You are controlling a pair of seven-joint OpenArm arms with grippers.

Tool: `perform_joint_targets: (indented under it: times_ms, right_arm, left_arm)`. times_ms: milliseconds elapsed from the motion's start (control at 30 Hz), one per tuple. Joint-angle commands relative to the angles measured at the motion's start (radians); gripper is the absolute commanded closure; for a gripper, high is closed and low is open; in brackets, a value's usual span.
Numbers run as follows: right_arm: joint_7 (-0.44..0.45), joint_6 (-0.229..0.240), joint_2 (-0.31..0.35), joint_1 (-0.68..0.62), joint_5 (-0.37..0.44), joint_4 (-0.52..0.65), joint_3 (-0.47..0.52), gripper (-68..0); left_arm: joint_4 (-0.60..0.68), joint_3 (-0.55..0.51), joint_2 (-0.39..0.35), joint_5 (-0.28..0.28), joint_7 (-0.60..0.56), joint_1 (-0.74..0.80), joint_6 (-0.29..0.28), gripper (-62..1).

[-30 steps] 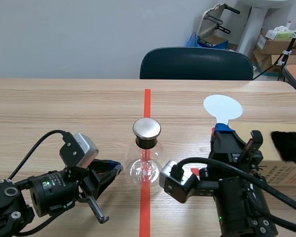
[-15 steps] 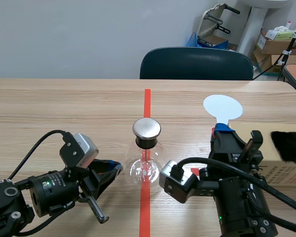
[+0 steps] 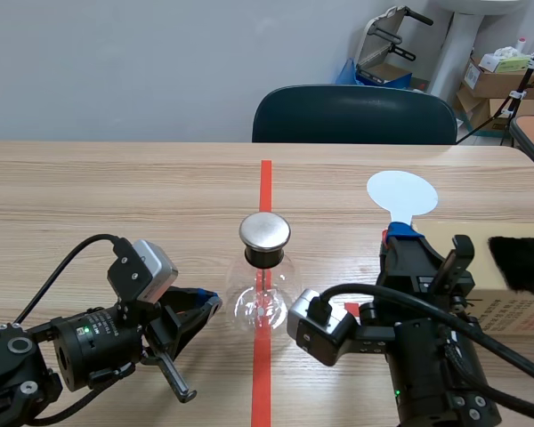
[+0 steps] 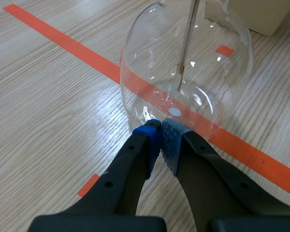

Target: Do the electroscope experiment

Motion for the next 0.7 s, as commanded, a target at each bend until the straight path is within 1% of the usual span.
perform_joint_targets:
  times_ms: [0,600,667]
  right_arm:
    - [-0.003,-0.004,0.008,0.011,-0.001,0.018,0.007,-1.7]
    - [0.0,-0.004,0.008,0.011,-0.001,0.018,0.007,-1.7]
    - [0.011,-0.004,0.008,0.011,-0.001,0.018,0.007,-1.7]
  left_arm:
    - [0.018,-0.005,0.0,-0.006,-0.013,-0.002,0.002,-3.4]
    - [0.018,-0.005,0.0,-0.006,-0.013,-0.002,0.001,-3.4]
    - [0.018,-0.005,0.0,-0.006,-0.013,-0.002,0.001,-3.4]
